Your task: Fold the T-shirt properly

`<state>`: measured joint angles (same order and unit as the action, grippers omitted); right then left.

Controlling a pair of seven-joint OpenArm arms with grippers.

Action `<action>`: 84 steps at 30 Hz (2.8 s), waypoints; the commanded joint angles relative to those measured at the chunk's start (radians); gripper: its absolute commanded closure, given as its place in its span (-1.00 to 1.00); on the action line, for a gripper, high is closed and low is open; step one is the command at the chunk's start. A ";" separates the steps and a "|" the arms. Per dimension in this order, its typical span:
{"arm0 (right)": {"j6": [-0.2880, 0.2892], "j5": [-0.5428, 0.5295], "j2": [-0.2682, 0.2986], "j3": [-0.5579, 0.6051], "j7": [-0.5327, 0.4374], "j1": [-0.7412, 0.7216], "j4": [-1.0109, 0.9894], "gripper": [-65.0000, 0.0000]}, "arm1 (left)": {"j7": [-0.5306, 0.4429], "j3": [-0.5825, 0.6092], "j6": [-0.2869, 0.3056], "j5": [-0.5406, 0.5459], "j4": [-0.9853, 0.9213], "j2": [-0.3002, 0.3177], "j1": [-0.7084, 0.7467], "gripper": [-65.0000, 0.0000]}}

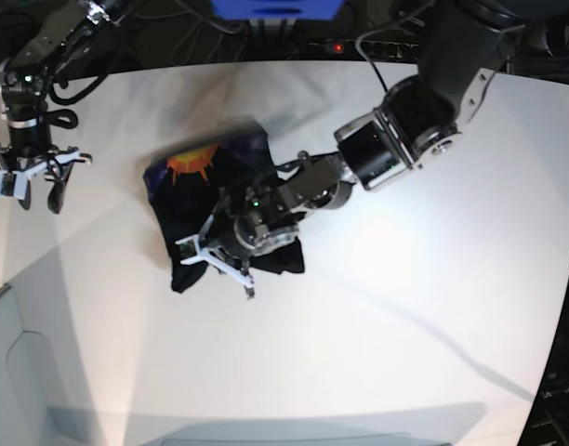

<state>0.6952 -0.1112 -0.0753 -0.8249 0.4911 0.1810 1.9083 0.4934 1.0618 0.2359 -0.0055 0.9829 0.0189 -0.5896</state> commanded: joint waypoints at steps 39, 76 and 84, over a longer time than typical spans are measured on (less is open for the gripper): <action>0.003 -0.018 -0.070 0.367 -0.035 0.042 -0.085 0.05 | 0.169 -1.380 0.118 -0.158 0.784 0.232 0.619 -0.33; 0.003 -0.023 -0.064 0.278 -0.035 0.243 0.090 0.06 | 0.170 -1.607 0.118 0.135 1.028 0.085 1.313 -0.32; 0.003 -0.054 -0.082 0.158 -0.030 0.363 0.093 0.10 | 0.169 -1.606 0.119 0.137 1.042 0.085 1.440 0.02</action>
<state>0.6956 -0.1429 -0.1635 -0.6632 0.4877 0.5388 1.9808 0.6788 -0.5388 0.3599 0.1272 2.0037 0.0978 0.8398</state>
